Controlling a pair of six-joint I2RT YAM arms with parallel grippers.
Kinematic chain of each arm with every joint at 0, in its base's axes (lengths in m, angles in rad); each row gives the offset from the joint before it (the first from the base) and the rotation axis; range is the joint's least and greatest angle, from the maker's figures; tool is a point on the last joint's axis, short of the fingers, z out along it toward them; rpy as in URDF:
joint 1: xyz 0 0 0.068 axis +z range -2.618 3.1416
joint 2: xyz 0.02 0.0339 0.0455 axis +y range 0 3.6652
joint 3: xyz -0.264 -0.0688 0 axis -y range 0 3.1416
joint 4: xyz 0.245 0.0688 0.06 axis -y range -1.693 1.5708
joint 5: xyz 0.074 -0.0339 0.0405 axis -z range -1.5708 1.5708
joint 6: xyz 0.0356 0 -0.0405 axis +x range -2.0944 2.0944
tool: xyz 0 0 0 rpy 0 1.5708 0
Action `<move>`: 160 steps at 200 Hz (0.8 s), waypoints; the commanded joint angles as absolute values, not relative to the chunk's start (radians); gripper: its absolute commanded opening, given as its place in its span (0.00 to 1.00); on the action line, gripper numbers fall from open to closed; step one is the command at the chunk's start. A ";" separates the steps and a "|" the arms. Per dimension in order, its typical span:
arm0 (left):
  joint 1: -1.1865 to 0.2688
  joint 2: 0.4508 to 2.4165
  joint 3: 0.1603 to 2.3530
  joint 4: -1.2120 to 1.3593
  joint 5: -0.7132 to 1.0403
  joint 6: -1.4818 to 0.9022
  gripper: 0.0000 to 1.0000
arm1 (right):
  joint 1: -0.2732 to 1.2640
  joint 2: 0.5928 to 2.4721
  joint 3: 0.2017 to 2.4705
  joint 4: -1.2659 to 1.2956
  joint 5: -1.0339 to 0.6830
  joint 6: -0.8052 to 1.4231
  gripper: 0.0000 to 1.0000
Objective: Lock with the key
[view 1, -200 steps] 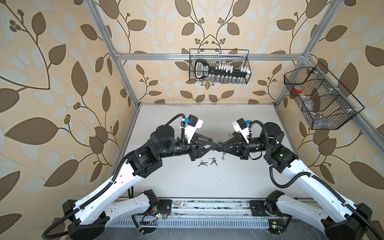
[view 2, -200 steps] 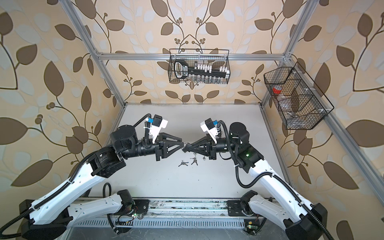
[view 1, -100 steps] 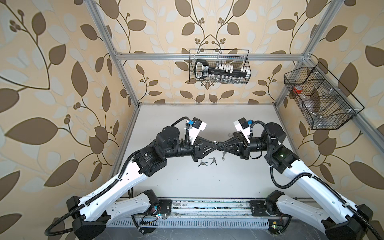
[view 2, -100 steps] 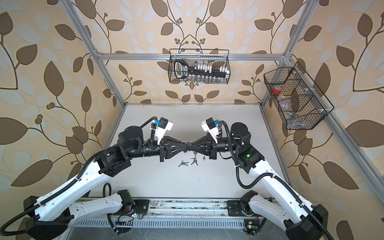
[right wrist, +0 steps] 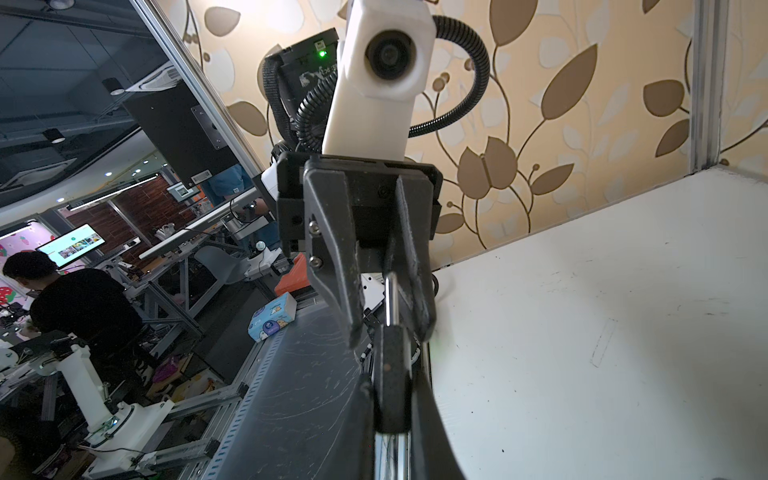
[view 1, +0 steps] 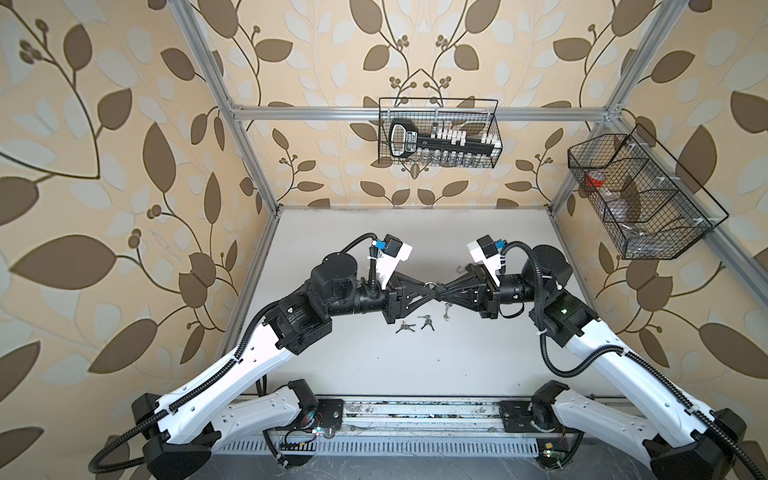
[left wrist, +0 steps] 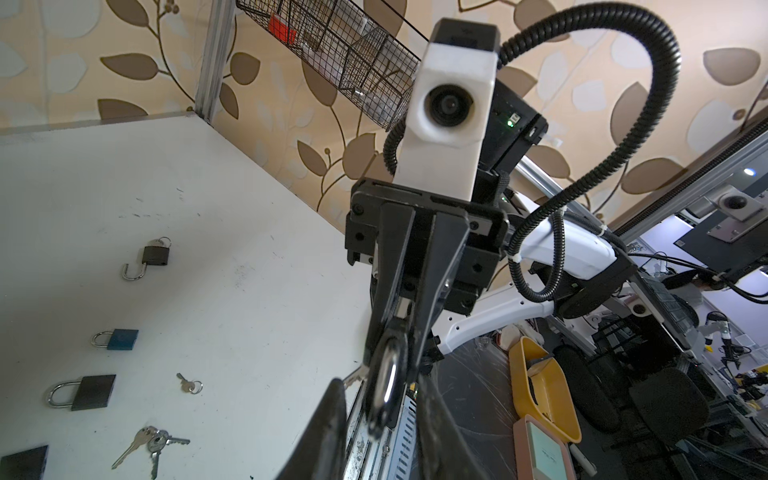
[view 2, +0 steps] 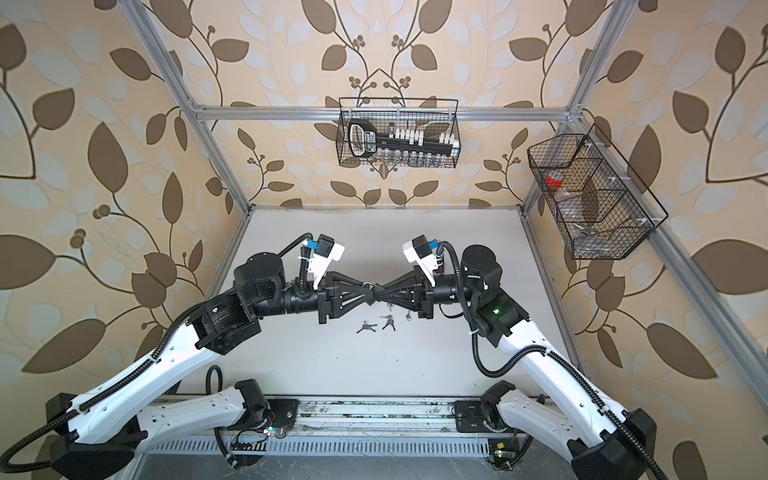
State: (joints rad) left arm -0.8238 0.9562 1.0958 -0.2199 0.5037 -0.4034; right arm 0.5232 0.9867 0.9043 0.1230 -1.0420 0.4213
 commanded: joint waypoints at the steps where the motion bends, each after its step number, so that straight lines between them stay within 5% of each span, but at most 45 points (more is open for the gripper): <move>1: -0.822 0.933 1.127 -0.173 0.485 -0.395 0.26 | 0.522 0.977 0.894 0.138 -1.070 0.408 0.00; 71: -0.822 0.933 1.132 -0.175 0.481 -0.399 0.22 | 0.525 0.985 0.893 0.135 -1.118 0.411 0.00; 125: -0.822 0.941 1.132 -0.175 0.488 -0.400 0.00 | 0.529 0.983 0.898 0.125 -1.110 0.396 0.00; 143: -0.823 0.940 1.138 -0.187 0.477 -0.397 0.00 | 0.528 0.980 0.909 0.084 -1.077 0.362 0.00; 160: -0.822 0.939 1.147 -0.212 0.445 -0.393 0.00 | 0.529 0.970 0.917 0.034 -1.000 0.314 0.27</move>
